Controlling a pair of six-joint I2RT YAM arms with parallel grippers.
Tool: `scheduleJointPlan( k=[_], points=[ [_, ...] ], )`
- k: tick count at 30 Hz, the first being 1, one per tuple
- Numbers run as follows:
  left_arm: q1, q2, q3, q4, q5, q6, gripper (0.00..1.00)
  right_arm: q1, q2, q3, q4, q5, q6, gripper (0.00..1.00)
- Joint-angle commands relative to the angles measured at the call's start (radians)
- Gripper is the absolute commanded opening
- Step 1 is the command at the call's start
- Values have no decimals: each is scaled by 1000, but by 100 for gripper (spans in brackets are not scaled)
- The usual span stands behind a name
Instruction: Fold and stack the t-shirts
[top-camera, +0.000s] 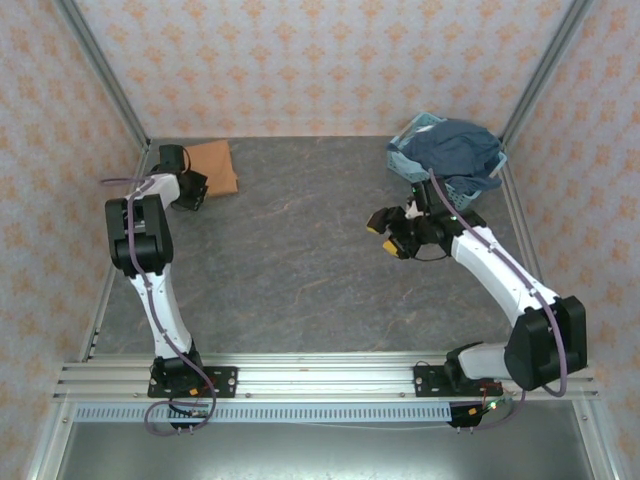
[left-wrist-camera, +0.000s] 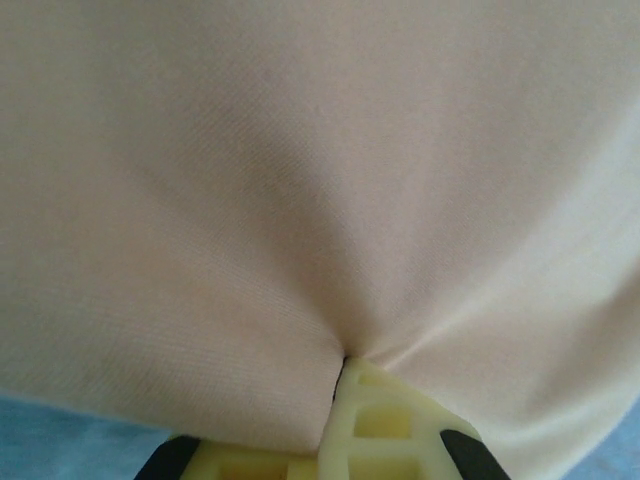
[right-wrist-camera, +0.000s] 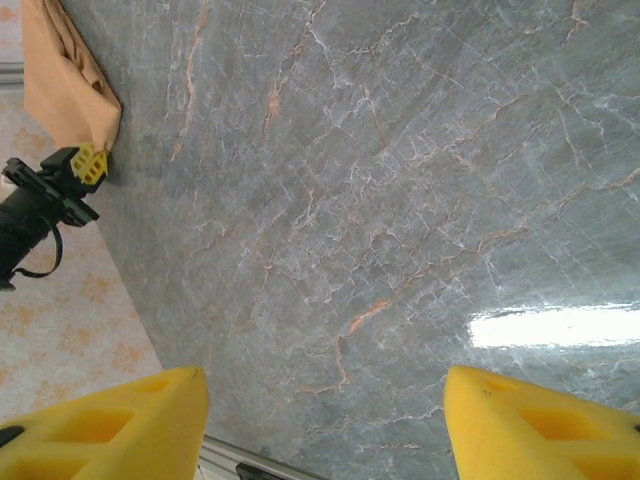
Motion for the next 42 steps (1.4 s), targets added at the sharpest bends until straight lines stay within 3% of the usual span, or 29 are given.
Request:
scheduleJointPlan(
  k=[1, 6, 10, 12, 15, 18, 23, 24, 25, 28, 32, 35, 38, 40, 42],
  points=[
    [38, 2, 27, -235, -43, 159, 0, -5, 26, 48, 38, 12, 15, 64],
    [65, 30, 79, -264, 9, 204, 2, -6, 48, 73, 83, -21, 2, 64],
    [56, 9, 94, -256, 53, 184, 25, -3, 35, 72, 163, -43, 4, 64],
    [48, -43, 73, -239, 56, 163, 40, -3, 11, 61, 221, -35, 7, 64],
    [33, -177, 25, -236, 17, 137, 73, -1, -51, 30, 333, 16, 9, 64],
    [1, -359, -23, -249, -43, 151, 100, -2, -112, -11, 452, 80, 5, 65],
    [-143, -646, -133, -230, -199, 212, 100, -5, -141, 45, 429, 141, -19, 71],
    [-172, -690, -159, -217, -221, 213, 100, -5, -139, 75, 382, 158, -31, 77],
    [-203, -730, -178, -218, -266, 215, 100, -7, -133, 109, 320, 183, -44, 100],
    [-281, -832, -229, -226, -424, 199, 100, -21, -120, 186, 162, 254, -86, 99],
    [-314, -945, -291, -276, -559, 151, 100, -33, -164, 230, 30, 422, -180, 99],
    [-354, -1019, -332, -375, -761, 148, 100, -38, -182, 267, -94, 588, -260, 99],
    [-368, -1141, -516, -231, -815, 352, 100, -39, -193, 247, -180, 851, -290, 99],
    [-369, -1235, -685, -58, -780, 600, 100, -51, -264, 94, -19, 895, -413, 99],
    [-368, -1291, -849, 58, -777, 709, 100, -52, -350, -107, 218, 935, -519, 99]
  ],
)
